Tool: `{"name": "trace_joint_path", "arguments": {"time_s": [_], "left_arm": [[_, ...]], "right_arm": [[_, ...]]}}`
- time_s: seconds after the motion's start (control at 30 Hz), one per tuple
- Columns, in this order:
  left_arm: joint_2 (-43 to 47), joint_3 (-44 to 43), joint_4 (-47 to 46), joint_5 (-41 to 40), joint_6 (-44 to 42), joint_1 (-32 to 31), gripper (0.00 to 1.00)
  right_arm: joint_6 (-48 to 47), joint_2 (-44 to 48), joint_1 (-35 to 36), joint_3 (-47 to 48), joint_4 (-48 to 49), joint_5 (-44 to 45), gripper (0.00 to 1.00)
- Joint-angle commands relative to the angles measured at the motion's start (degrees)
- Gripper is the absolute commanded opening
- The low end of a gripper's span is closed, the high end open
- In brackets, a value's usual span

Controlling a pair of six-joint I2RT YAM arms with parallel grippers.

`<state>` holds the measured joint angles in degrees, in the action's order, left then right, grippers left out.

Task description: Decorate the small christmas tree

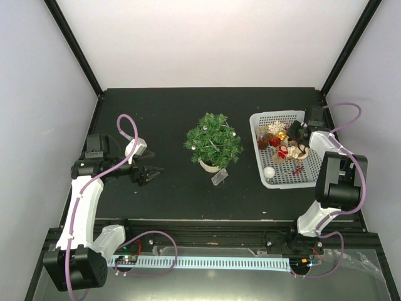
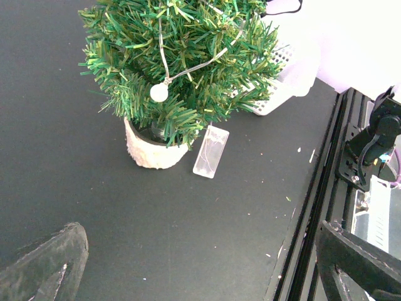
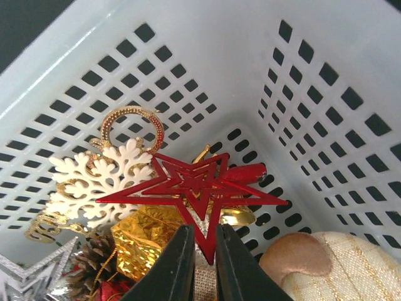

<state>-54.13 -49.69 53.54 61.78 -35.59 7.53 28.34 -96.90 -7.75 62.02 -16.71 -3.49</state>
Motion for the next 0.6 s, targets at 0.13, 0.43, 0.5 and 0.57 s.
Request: {"name": "trace_joint_path", "arguments": {"time_s": [0.13,0.43,0.5,0.57], "left_arm": [[0.09,-0.58,-0.24,2.16,-0.62,0.21,0.99],[-0.01,-0.63,-0.27,2.12,-0.59,0.28,0.99],[-0.01,-0.58,-0.30,2.20,-0.62,0.21,0.99],[-0.01,-0.59,-0.28,2.16,-0.60,0.21,0.99]], "right_arm": [[-0.28,-2.14,0.19,0.74,1.21,0.99,0.10],[-0.19,-1.32,0.24,0.30,1.60,1.56,0.01],[-0.29,-1.35,0.19,0.22,1.51,1.49,0.06],[-0.22,-1.45,0.27,0.14,1.41,1.30,0.10]]}}
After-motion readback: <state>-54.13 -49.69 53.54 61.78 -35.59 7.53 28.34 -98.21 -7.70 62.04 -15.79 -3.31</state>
